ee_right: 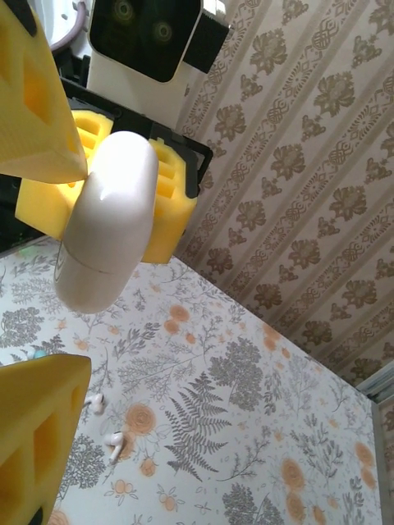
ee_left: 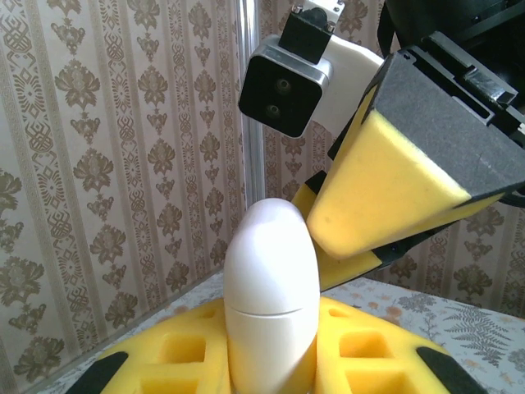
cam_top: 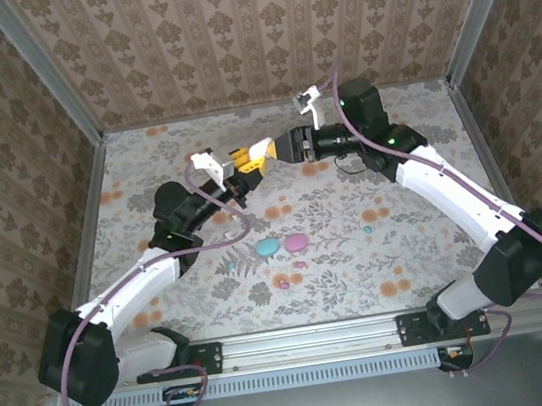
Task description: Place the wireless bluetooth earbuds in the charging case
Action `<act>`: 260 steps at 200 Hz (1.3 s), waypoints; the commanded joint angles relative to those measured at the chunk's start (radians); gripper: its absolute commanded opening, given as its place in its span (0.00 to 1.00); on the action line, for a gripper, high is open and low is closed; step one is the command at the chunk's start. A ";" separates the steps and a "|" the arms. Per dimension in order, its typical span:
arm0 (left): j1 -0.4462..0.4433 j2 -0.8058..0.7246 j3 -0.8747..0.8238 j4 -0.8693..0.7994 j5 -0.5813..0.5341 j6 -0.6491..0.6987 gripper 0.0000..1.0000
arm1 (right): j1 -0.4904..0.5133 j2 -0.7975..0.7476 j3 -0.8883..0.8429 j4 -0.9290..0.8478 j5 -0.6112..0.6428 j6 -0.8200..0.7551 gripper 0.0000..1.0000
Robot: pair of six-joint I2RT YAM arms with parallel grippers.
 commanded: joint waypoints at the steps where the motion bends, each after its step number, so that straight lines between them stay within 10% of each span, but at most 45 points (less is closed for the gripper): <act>1: -0.011 -0.021 0.000 0.027 0.046 0.007 0.22 | 0.003 0.033 0.054 0.033 0.038 0.054 0.59; 132: 0.032 -0.148 -0.124 -0.063 -0.220 0.032 0.23 | -0.034 0.062 0.116 0.053 0.219 0.089 0.71; 185: 0.060 -0.407 -0.162 -0.297 -0.321 0.129 0.23 | -0.045 0.440 0.297 -0.236 0.239 0.083 0.50; 260: 0.063 -0.617 -0.150 -0.476 -0.362 0.174 0.23 | 0.117 0.957 0.824 -0.557 0.147 -0.133 0.48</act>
